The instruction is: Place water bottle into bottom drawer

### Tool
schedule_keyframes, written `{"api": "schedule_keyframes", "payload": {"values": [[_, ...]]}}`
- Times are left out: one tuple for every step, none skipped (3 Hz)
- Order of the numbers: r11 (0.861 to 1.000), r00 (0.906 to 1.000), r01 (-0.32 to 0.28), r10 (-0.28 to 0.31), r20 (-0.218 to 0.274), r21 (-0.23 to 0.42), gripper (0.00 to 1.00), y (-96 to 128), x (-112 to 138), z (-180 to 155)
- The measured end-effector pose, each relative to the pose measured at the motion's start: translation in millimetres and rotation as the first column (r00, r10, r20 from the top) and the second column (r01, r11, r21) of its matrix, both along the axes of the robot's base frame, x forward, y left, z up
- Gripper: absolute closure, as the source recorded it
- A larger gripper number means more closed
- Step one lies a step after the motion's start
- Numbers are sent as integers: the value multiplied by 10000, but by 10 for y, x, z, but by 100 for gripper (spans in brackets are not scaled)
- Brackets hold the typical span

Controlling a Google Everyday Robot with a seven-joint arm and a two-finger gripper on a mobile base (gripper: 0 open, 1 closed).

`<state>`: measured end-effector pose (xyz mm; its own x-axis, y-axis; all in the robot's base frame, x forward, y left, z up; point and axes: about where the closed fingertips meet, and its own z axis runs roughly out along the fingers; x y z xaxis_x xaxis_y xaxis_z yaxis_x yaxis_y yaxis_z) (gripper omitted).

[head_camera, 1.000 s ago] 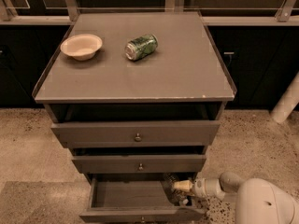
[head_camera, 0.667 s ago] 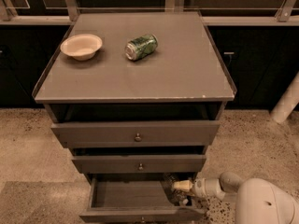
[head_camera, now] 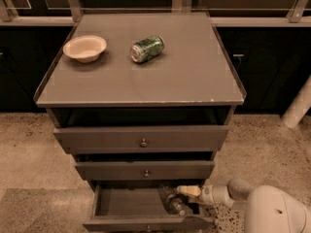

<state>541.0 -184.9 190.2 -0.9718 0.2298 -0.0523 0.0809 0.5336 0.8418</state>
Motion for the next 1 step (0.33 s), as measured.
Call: {"api": "schedule_keyframes", "payload": {"values": [[10000,10000,0,0,0,0,0,0,0,0]]}}
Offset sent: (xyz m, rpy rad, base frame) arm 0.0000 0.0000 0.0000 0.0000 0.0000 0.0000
